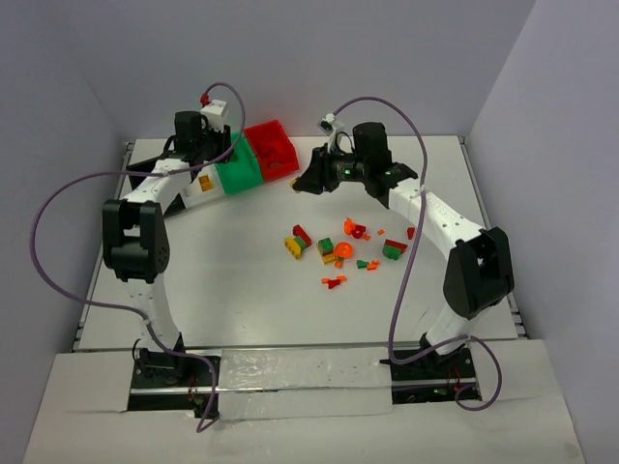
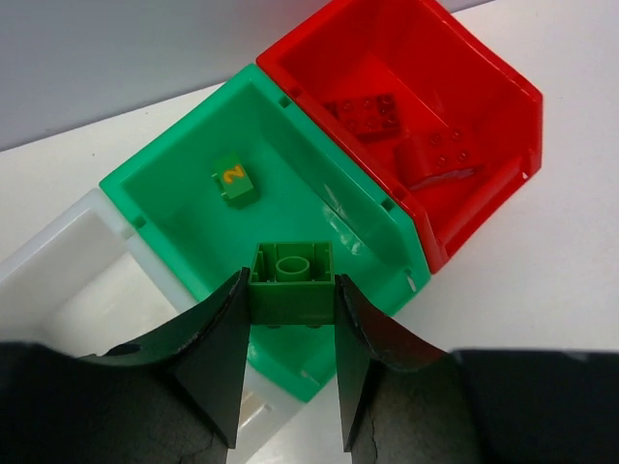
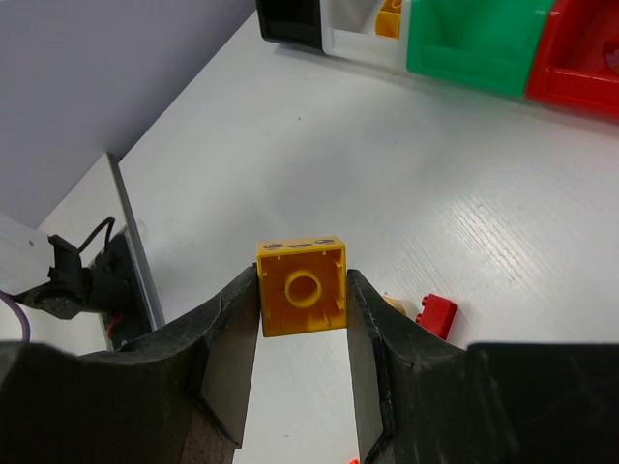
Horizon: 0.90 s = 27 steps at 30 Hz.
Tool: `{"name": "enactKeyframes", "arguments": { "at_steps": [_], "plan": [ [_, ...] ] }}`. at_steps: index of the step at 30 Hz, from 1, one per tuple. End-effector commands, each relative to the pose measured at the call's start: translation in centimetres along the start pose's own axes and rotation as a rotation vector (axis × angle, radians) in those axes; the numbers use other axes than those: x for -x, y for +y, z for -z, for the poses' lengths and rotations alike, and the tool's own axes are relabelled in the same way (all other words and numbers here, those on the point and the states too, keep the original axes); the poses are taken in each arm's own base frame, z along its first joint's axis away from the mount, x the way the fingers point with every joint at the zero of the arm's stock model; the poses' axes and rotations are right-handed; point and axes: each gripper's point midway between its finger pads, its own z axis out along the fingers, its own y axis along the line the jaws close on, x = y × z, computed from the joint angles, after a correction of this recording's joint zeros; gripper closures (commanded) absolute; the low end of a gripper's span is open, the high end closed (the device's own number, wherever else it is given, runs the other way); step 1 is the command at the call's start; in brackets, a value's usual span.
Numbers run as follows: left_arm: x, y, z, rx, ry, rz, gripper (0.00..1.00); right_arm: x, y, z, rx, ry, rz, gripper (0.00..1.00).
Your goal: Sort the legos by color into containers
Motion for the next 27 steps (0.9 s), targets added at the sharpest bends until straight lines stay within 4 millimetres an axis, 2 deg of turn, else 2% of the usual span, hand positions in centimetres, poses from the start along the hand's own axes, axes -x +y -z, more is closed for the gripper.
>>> {"name": "enactKeyframes", "arguments": {
  "at_steps": [1, 4, 8, 9, 10, 11, 13, 15, 16, 17, 18, 23, 27],
  "plan": [
    [3.4, 0.6, -0.6, 0.023, -0.066, 0.014, 0.54, 1.3, 0.7, 1.1, -0.012, -0.036, 0.051, 1.00],
    [3.5, 0.5, -0.5, 0.018, -0.056, 0.008, 0.44, 1.2, 0.6, 0.9, -0.009, -0.033, 0.041, 1.00],
    [4.6, -0.2, 1.5, -0.015, -0.066, 0.001, 0.38, 1.2, 0.8, 0.6, 0.000, -0.042, 0.023, 1.00],
    [4.9, -1.0, 2.4, -0.051, -0.069, 0.003, 0.33, 1.2, 0.9, 0.5, 0.002, -0.043, 0.024, 1.00],
    [5.2, -1.9, 3.7, -0.092, -0.071, 0.008, 0.23, 1.2, 1.2, 0.3, 0.008, -0.038, 0.030, 1.00],
    [5.3, -2.5, 5.1, -0.123, -0.073, 0.025, 0.23, 1.0, 1.5, 0.1, 0.010, -0.031, 0.037, 1.00],
    [4.0, -4.5, 7.3, -0.237, -0.033, 0.077, 0.24, 0.9, 2.0, -0.1, 0.006, -0.026, 0.060, 1.00],
    [4.0, -6.9, 10.4, -0.342, 0.004, 0.186, 0.25, 0.5, 3.0, -0.5, 0.007, -0.013, 0.133, 1.00],
    [3.6, -9.2, 12.6, -0.447, 0.028, 0.245, 0.25, 0.1, 3.4, -0.5, -0.002, 0.003, 0.160, 1.00],
    [2.4, -10.7, 13.7, -0.521, 0.065, 0.286, 0.24, -0.3, 3.9, -0.9, -0.014, 0.016, 0.222, 1.00],
    [2.2, -11.8, 15.2, -0.569, 0.081, 0.335, 0.23, -0.6, 3.7, -1.0, -0.051, 0.022, 0.307, 1.00],
    [-0.9, -15.1, 19.1, -0.702, 0.228, 0.549, 0.20, -3.1, 5.8, -2.6, -0.085, 0.099, 0.541, 1.00],
    [-2.2, -16.0, 20.2, -0.728, 0.270, 0.610, 0.16, -4.2, 6.8, -3.4, -0.107, 0.126, 0.619, 1.00]
  ]
}}
